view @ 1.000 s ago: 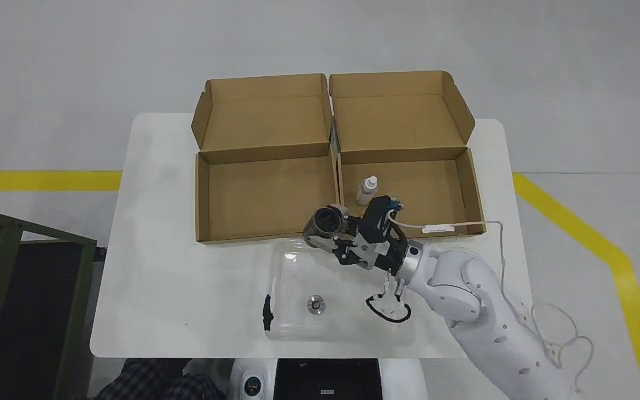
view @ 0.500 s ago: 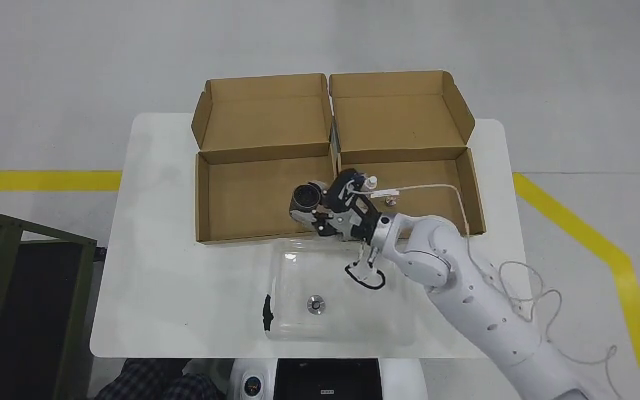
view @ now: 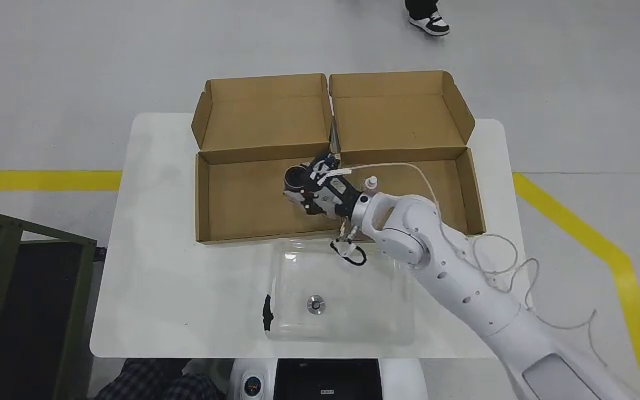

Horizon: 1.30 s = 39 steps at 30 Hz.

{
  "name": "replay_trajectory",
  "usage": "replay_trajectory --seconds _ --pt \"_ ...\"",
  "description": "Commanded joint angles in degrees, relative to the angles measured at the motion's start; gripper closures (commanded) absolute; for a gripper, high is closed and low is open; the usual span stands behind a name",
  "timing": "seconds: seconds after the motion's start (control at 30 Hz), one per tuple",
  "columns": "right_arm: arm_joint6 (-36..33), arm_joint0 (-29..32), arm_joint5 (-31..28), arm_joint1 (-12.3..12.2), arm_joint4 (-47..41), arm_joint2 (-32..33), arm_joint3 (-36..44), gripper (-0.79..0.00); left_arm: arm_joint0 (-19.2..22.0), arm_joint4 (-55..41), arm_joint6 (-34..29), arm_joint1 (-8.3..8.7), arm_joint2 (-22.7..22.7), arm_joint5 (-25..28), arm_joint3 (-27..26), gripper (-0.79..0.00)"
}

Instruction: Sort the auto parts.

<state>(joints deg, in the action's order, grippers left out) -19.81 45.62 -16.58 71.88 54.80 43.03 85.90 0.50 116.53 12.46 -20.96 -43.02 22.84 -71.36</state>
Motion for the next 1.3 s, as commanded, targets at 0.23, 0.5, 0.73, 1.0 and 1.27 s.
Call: replay_trajectory --seconds 0.23,0.5,0.73,1.0,1.27 --pt "0.3 -3.4 3.4 2.3 2.7 -2.7 -5.4 0.000 0.0 0.0 0.0 0.00 0.0 0.0 0.0 -0.785" --pt "1.3 -4.9 3.9 4.1 3.3 -4.2 -10.8 0.000 0.0 0.0 0.0 0.00 0.0 0.0 0.0 -0.785" --pt "1.1 -6.1 4.2 5.4 4.4 -4.7 -14.4 0.000 0.0 0.0 0.0 0.00 0.0 0.0 0.0 -0.785" --pt "-0.5 -6.7 4.2 6.4 6.2 -4.8 -15.9 -0.188 0.0 0.0 0.0 0.00 0.0 0.0 0.0 -0.785" --pt "-1.7 -6.6 3.8 7.1 7.4 -4.5 -17.0 -0.249 0.0 0.0 0.0 0.00 0.0 0.0 0.0 -0.785"
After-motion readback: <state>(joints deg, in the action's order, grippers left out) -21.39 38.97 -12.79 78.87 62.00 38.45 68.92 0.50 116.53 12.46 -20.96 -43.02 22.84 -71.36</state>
